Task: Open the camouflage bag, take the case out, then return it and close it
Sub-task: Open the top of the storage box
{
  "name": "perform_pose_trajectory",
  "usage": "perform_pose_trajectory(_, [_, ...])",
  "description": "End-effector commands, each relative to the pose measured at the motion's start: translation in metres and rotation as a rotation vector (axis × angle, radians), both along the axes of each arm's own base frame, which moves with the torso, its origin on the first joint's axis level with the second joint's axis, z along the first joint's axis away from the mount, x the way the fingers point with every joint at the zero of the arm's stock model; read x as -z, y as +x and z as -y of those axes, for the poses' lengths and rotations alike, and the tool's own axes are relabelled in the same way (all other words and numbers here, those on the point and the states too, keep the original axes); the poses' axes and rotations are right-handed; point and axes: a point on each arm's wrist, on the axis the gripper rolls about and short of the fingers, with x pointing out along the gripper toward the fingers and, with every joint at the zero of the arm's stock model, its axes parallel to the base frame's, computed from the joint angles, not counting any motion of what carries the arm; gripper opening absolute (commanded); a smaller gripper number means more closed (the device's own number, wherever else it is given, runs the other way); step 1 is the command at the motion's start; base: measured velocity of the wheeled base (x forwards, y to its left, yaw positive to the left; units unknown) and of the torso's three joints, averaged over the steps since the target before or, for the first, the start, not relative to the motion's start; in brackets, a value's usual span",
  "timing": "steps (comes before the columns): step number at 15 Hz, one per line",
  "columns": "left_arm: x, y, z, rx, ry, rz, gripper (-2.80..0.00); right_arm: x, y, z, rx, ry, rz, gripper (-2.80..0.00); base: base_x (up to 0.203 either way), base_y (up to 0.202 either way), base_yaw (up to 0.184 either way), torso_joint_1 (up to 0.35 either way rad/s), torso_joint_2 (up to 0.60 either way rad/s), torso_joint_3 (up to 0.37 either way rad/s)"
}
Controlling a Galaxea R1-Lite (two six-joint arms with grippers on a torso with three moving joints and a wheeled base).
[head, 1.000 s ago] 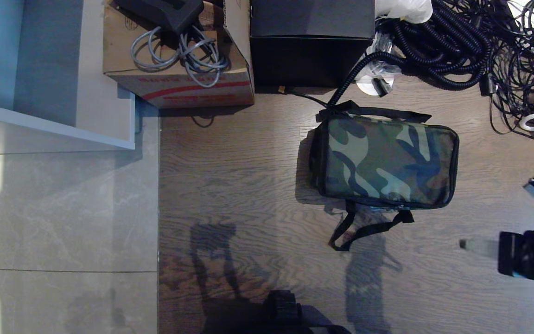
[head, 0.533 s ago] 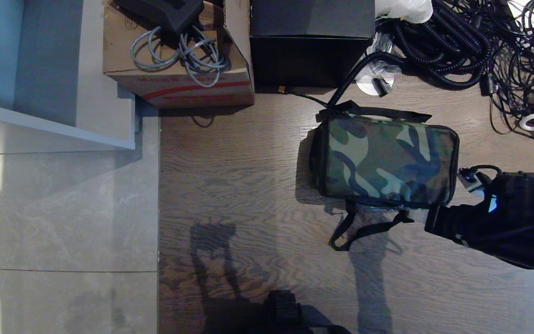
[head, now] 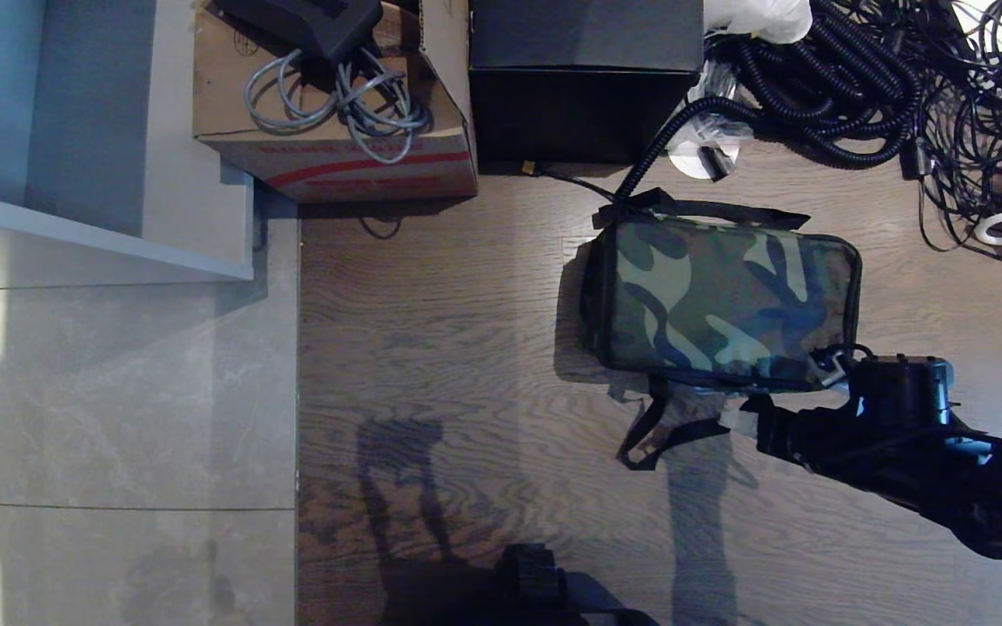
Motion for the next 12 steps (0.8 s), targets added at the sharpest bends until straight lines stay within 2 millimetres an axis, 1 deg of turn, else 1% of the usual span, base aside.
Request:
perform_pose_trajectory(1, [0.000, 0.000, 0.000, 0.000, -0.001, -0.001, -2.80, 0.010, 0.007, -0.001, -0.001, 0.006, 0.008, 0.00, 0.000, 0.000, 0.000, 0.000, 0.00, 0.000])
perform_pose_trajectory(4, [0.000, 0.000, 0.000, 0.000, -0.002, -0.001, -2.80, 0.012, 0.016, -0.007, 0.012, 0.059, 0.063, 0.00, 0.000, 0.000, 0.000, 0.000, 0.00, 0.000])
perform_pose_trajectory(8, [0.000, 0.000, 0.000, 0.000, -0.001, -0.001, -2.80, 0.013, 0.025, -0.008, 0.022, 0.086, 0.136, 0.00, 0.000, 0.000, 0.000, 0.000, 0.00, 0.000])
perform_pose_trajectory(12, [0.000, 0.000, 0.000, 0.000, -0.001, -0.001, -2.80, 0.012, 0.027, -0.008, 0.027, 0.077, 0.181, 0.00, 0.000, 0.000, 0.000, 0.000, 0.00, 0.000])
